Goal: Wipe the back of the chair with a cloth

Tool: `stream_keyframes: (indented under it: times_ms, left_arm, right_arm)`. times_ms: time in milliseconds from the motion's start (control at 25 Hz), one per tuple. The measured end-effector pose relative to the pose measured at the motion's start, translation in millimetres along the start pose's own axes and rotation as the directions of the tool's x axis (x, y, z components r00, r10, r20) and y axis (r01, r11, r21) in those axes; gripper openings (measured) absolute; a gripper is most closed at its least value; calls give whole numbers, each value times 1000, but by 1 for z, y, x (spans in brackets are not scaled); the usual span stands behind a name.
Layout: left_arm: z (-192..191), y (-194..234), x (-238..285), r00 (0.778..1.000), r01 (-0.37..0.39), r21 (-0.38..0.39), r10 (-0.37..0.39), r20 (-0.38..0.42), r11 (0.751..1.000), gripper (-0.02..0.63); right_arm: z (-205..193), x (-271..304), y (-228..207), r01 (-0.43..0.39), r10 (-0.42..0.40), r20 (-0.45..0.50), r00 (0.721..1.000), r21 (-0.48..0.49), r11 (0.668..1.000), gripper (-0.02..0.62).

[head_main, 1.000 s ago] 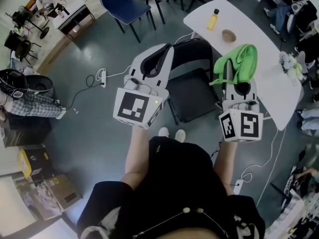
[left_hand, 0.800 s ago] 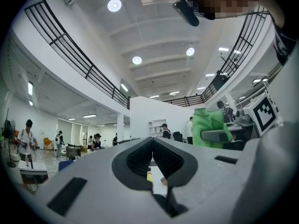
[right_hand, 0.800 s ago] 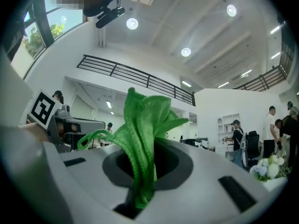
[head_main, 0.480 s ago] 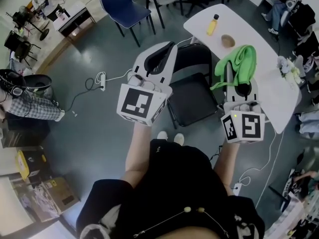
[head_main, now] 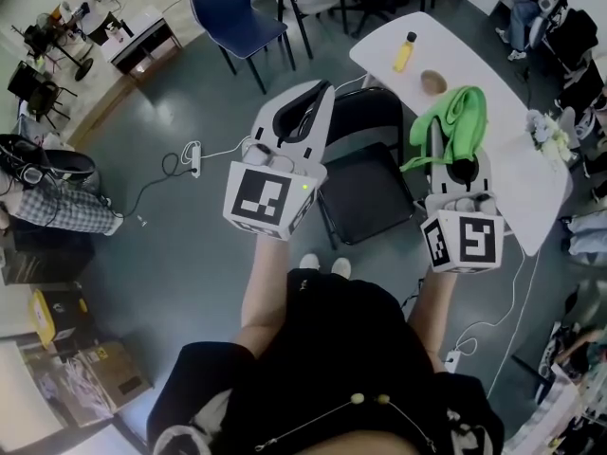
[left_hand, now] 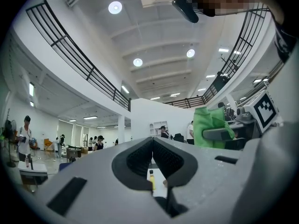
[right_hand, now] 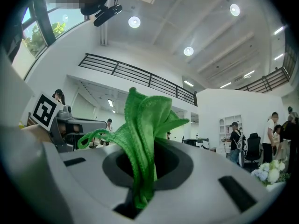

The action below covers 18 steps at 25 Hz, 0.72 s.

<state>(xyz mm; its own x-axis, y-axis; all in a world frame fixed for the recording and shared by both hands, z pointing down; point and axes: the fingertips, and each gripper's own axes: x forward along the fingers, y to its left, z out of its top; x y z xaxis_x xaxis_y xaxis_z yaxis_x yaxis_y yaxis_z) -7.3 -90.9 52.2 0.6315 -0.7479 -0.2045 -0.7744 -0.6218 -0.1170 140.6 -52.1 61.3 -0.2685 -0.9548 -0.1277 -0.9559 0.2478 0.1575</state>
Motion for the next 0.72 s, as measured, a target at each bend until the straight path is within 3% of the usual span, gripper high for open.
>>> stream_keyframes:
  times_ms: [720]
  left_arm:
    - [-6, 6, -9, 1000, -11, -30, 11, -1, 999, 6]
  right_arm:
    - [-1, -4, 0, 13, -13, -8, 1000, 0, 1000, 41]
